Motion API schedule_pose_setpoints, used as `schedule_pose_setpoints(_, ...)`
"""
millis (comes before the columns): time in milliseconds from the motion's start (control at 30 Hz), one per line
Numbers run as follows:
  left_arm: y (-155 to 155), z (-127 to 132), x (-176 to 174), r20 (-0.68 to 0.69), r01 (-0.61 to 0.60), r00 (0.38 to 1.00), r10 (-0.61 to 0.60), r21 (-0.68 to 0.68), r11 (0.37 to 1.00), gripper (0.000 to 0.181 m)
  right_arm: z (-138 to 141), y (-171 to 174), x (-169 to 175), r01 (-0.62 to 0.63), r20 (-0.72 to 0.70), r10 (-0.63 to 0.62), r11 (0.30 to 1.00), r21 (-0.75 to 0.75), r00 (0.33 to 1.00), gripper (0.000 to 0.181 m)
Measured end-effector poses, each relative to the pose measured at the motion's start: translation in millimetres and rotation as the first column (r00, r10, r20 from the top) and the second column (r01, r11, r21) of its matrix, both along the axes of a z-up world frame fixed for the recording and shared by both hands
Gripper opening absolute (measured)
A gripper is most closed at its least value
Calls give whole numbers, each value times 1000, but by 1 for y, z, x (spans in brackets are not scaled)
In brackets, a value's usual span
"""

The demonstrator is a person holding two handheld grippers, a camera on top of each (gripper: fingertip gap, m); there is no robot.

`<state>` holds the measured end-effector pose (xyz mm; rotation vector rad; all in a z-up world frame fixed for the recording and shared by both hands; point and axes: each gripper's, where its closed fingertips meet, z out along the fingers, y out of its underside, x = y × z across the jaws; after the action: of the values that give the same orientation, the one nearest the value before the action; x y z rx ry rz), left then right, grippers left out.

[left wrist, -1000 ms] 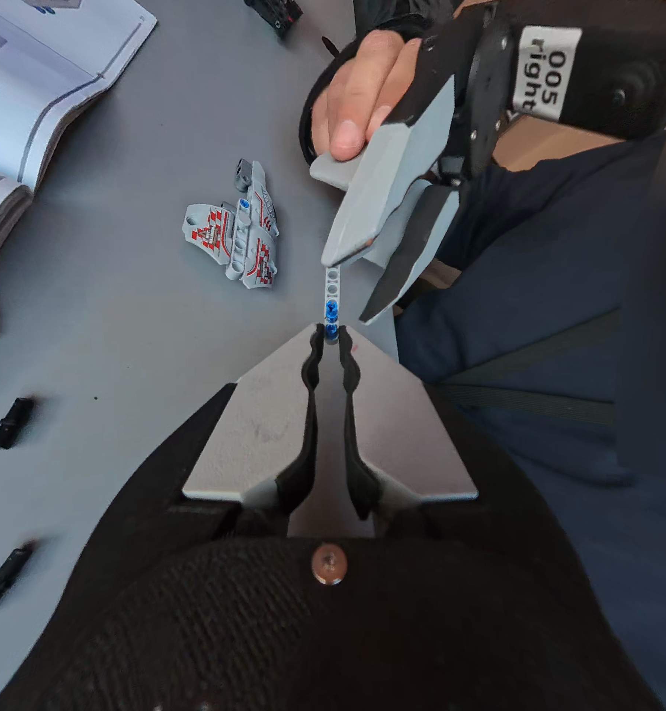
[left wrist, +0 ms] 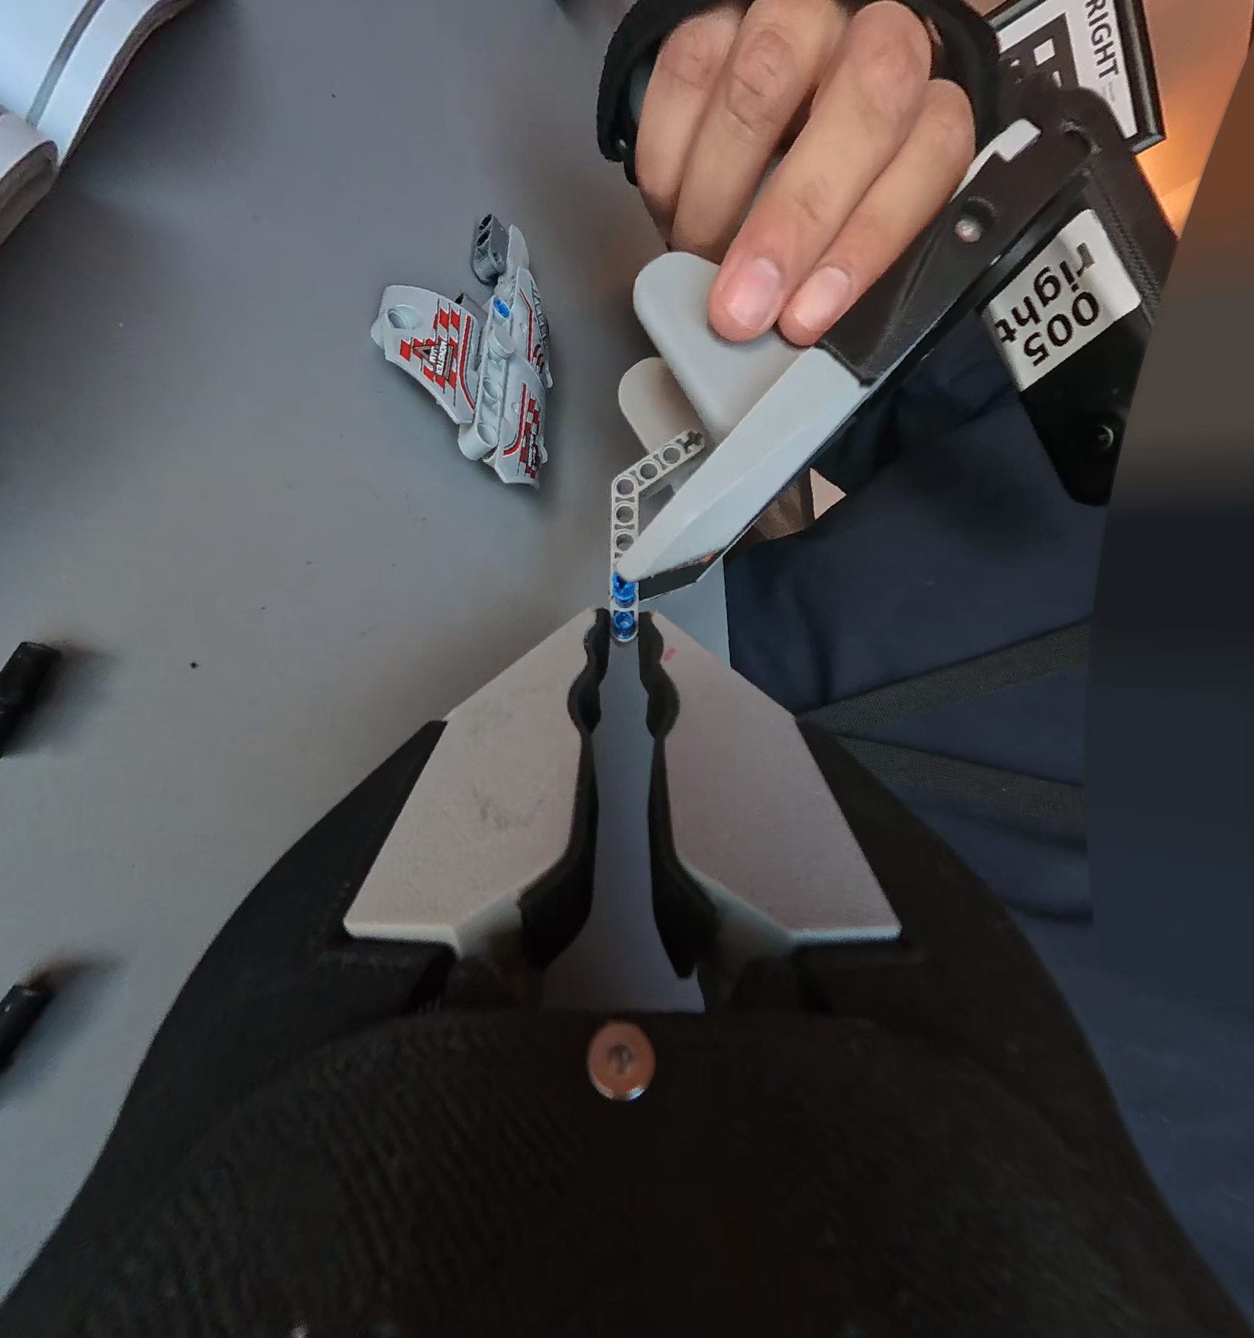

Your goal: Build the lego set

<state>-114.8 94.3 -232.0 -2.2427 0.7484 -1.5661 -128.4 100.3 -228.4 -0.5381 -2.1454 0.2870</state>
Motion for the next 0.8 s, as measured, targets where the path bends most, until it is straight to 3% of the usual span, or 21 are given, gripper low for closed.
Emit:
schedule_pose_setpoints(533,-6,-9,0,-70,32,997,-30,27,999,4,-12,-7,1,-39,27,41,997,-73,999,19)
schedule_pose_setpoints(800,-2,-1,-2,8,13,1000,-13,-9,1000,5,-3,-4,2,-29,26,33,990,-141,999,23)
